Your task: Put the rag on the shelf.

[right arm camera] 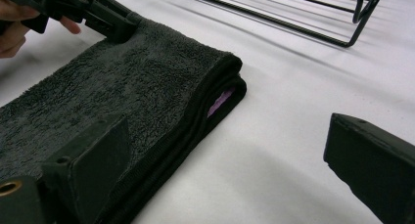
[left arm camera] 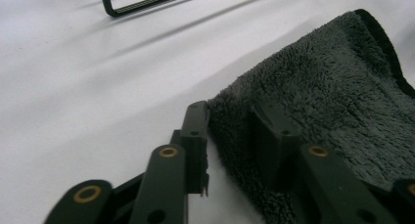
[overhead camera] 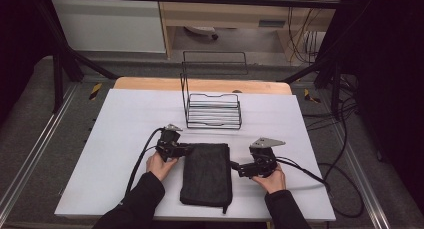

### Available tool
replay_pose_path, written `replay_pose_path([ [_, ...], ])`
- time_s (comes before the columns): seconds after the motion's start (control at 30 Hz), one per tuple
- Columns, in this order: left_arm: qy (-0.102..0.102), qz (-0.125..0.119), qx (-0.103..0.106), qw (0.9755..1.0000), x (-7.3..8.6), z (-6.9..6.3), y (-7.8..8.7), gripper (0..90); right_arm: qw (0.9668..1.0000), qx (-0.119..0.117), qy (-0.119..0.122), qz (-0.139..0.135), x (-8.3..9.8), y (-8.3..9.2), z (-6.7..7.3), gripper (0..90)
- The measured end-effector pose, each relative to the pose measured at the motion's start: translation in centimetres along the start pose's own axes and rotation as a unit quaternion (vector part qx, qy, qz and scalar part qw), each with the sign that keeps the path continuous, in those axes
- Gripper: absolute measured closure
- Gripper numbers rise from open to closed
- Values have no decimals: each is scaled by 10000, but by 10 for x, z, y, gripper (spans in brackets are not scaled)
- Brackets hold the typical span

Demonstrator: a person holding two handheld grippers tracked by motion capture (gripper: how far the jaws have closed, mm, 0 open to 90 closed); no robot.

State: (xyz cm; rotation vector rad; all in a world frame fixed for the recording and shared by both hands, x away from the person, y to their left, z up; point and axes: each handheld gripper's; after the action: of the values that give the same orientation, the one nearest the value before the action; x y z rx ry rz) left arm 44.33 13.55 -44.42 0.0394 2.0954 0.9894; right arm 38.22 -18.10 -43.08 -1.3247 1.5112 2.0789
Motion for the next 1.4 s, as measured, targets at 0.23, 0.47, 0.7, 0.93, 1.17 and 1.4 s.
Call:
replay_pose_path([
  [0.23, -37, -54, -50, 10000, 2, -6, -2, 783, 10000, 47, -71, -2, -2, 0, -2, 41],
  [0.47, -49, -35, -126, 9999, 2, -9, -3, 804, 9998, -46, -138, 151, -7, -4, -5, 77],
  [0.7, -181, -31, -225, 9996, 3, -11, -5, 803, 9993, 69, -308, 191, -18, -25, -6, 104],
  [0.93, -233, -44, -240, 9994, 4, -12, -5, 803, 9992, 139, -284, 228, -28, -47, -3, 219],
  [1.17, -298, -64, -267, 9992, 5, -12, -5, 800, 9989, 78, -215, 400, -26, -66, 4, 369],
  [1.4, -200, -90, -199, 9996, 5, -11, -5, 799, 9981, -97, -279, 547, -24, -64, 7, 515],
])
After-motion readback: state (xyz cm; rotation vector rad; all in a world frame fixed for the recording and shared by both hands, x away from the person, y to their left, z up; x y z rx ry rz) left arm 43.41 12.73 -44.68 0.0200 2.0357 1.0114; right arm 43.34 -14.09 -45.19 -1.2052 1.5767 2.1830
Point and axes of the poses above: each handheld gripper's, and its own axes: y roughly backward along the jaws, x roughly out of its underside, z roughly to its left, and after that the axes turned 10 degrees about x, right-handed
